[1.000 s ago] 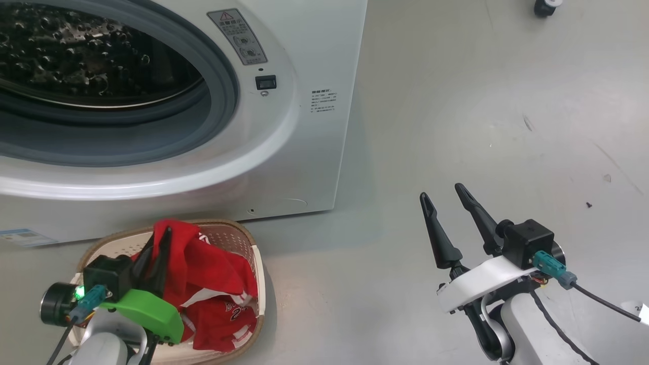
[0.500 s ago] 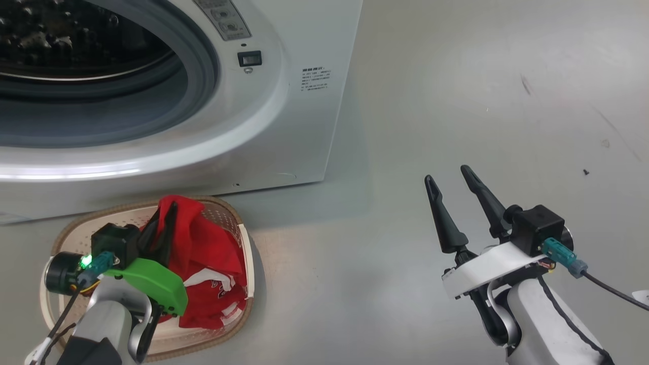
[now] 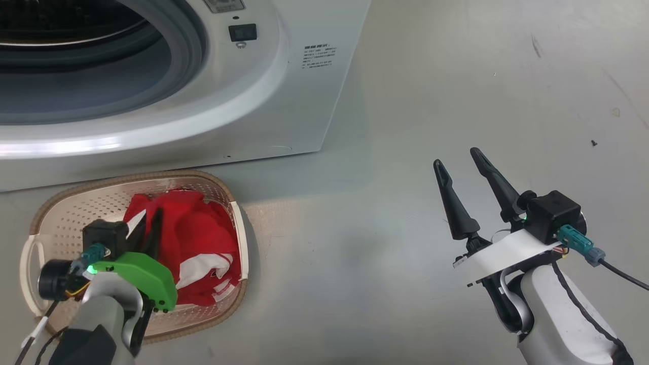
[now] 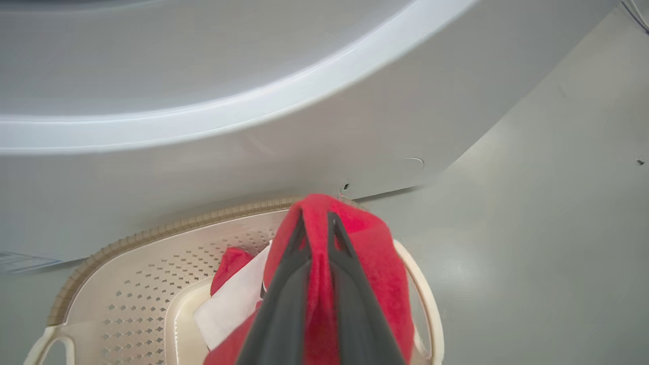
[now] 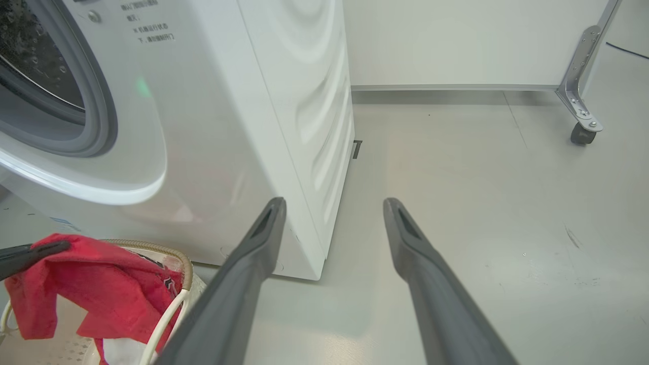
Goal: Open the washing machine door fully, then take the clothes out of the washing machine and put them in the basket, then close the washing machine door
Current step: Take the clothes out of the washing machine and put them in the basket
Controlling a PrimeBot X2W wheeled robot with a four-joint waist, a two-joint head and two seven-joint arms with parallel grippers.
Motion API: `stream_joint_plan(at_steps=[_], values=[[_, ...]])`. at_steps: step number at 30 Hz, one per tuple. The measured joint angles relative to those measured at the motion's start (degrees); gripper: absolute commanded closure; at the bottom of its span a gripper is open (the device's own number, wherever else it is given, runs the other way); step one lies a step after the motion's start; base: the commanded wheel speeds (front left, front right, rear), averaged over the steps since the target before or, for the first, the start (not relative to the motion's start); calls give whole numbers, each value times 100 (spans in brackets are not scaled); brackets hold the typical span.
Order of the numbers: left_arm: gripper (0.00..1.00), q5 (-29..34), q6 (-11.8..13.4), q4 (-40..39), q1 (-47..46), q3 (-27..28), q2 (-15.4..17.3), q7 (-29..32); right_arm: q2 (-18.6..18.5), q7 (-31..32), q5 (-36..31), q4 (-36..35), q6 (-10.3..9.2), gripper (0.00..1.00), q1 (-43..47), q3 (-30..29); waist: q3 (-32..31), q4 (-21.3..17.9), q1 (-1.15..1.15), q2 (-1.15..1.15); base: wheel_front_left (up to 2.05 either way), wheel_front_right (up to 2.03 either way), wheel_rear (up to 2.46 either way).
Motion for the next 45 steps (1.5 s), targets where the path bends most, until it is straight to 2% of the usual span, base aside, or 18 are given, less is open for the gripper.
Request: stream_joint_plan(at_steps=[6,12,25,44,45], values=[[100,-168,16,498,0,252,-3,-11,0,0,-33,-2,0,0,-25,5,58,34,0,0,0,0,0],[100,-394,141,922,-45,533,3,-87,0,0,-38,-7,0,0,-30,31,79,42,0,0,0,0,0],[100,-301,132,1669,-424,367,21,-96,3,0,-47,-3,0,0,-32,145,84,-6,0,0,0,0,0],[100,-302,96,2236,-715,350,-97,-225,7,0,-47,-7,0,0,-106,87,167,-62,0,0,0,0,0],[87,-311,79,2271,-718,358,-98,-229,7,0,-47,-7,0,0,-107,78,164,-60,0,0,0,0,0]])
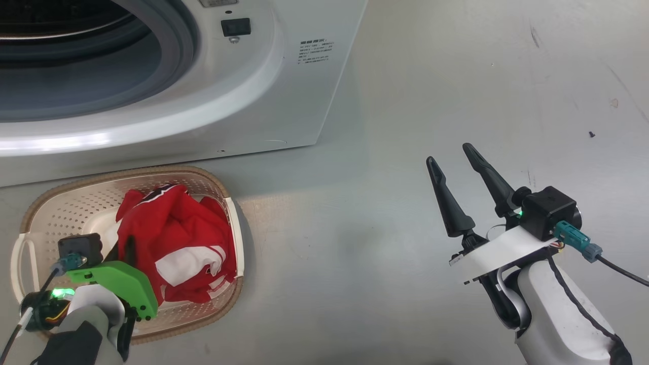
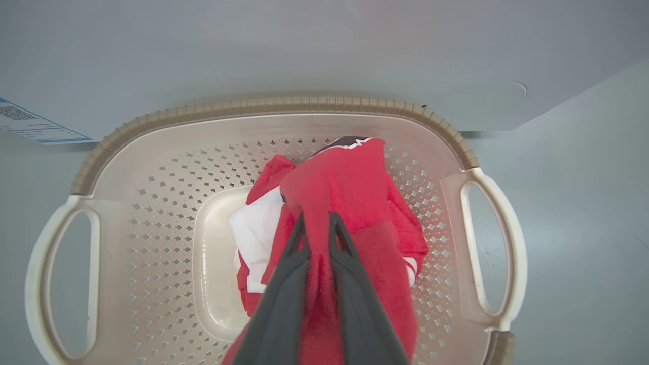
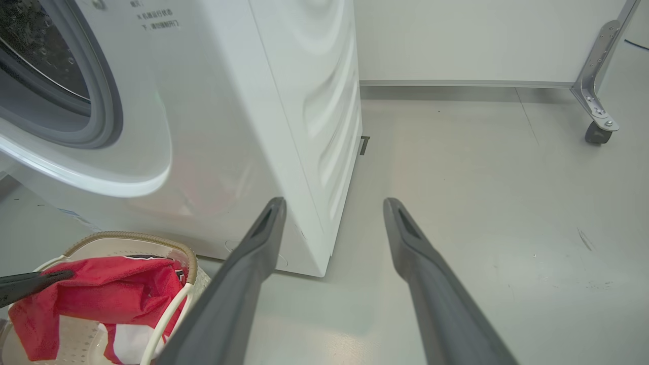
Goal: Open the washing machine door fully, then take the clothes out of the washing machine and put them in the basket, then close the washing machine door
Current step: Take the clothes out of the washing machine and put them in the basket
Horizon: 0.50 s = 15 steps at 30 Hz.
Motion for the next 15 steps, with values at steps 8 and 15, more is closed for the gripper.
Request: stream_joint_plan(at_steps=[8,15], values=[[0,-51,-4,202,-49,51,-65,-73,1,0,0,16,0,0,-1,-44,-91,44,0,0,0,0,0],[0,-31,-21,193,-58,26,-67,-132,18,0,0,47,0,0,-1,-40,-251,117,0,0,0,0,0]])
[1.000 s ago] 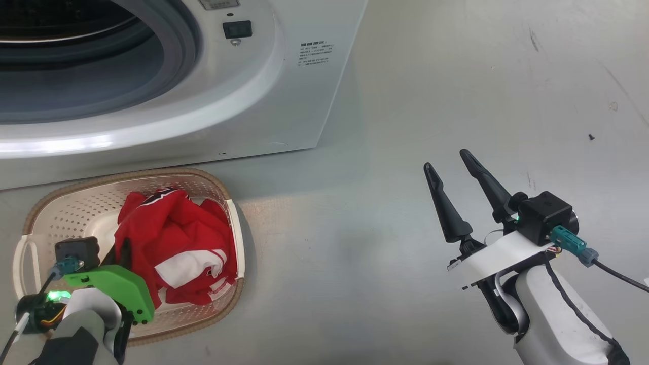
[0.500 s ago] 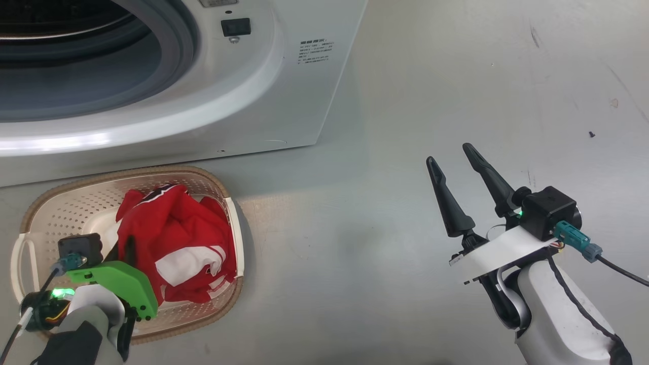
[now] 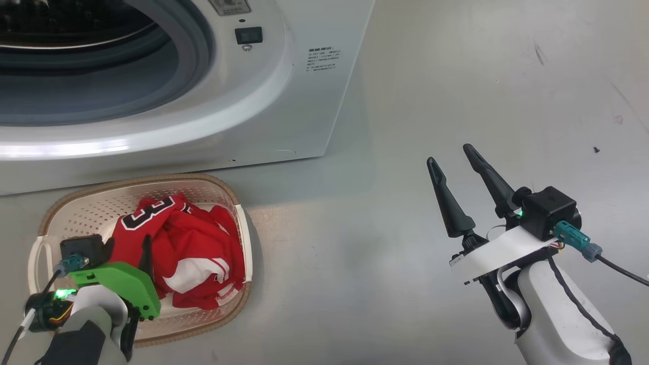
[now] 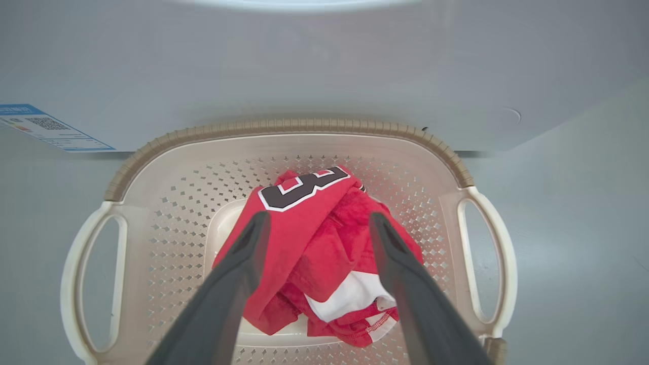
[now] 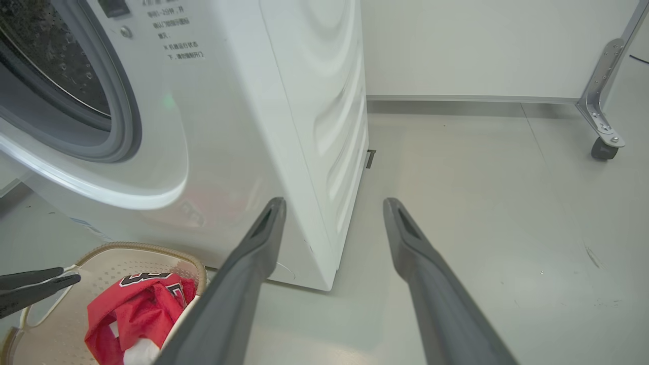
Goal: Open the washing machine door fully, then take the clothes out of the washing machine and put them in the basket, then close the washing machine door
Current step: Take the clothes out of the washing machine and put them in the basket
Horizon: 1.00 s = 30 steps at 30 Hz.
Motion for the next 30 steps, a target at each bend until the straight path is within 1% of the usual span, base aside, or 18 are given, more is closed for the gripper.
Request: stream_joint_plan(at_steps=[9,20,27,30], values=[[0,46,-54,-398,-96,-25,-85,-51,31,0,0,87,0,0,4,-25,-334,125,0,0,0,0,0],[0,210,-105,-1727,-72,85,-112,-53,80,0,19,226,0,0,166,-168,-940,343,0,0,0,0,0],[0,254,-110,-2299,408,189,-147,-66,169,0,73,279,0,0,331,-290,-1381,467,0,0,0,0,0],[0,268,-111,-2526,628,237,-213,-66,171,0,86,330,0,0,448,-339,-1569,507,0,0,0,0,0]])
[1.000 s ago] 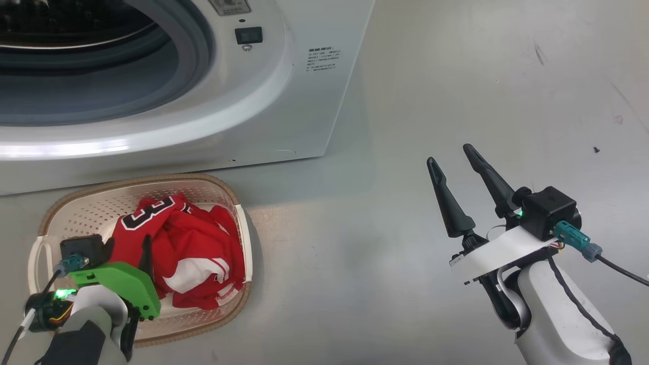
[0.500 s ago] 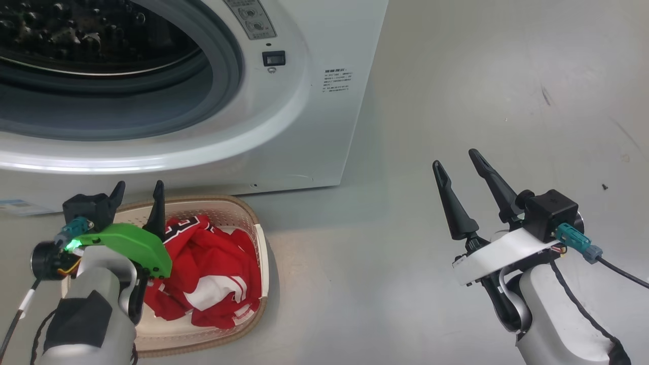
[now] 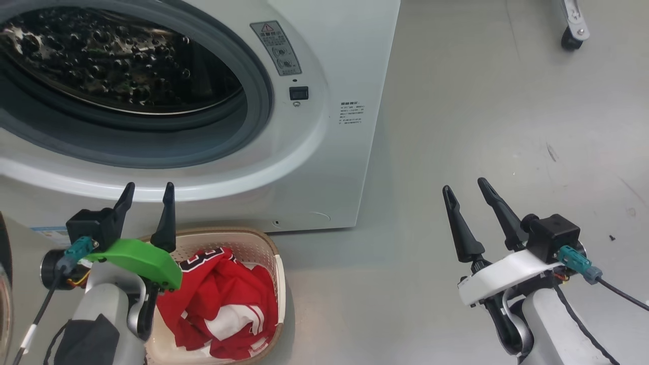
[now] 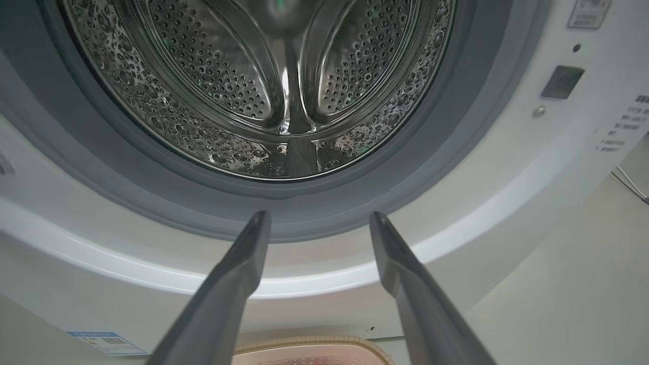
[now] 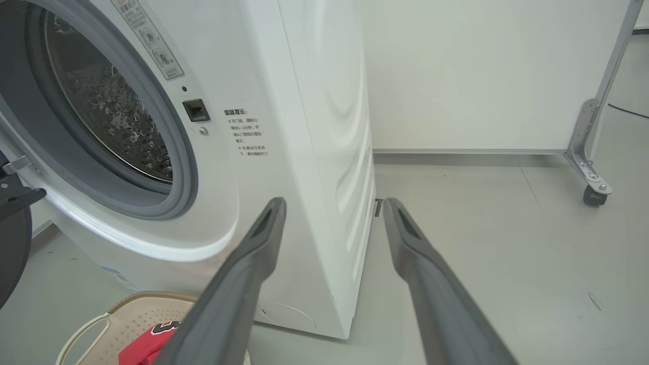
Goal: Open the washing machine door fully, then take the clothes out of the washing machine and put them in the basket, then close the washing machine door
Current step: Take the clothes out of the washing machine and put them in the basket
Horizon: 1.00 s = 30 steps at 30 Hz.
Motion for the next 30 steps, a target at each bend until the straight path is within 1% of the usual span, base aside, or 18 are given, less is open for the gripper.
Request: stream_joint_plan(at_steps=[11,30], values=[[0,0,-2,-779,793,140,-83,-1,119,0,37,4,0,0,300,-62,-577,58,0,0,0,0,0],[0,127,-16,-1694,1768,238,-171,0,168,0,37,-43,0,0,658,-108,-1029,80,0,0,0,0,0]])
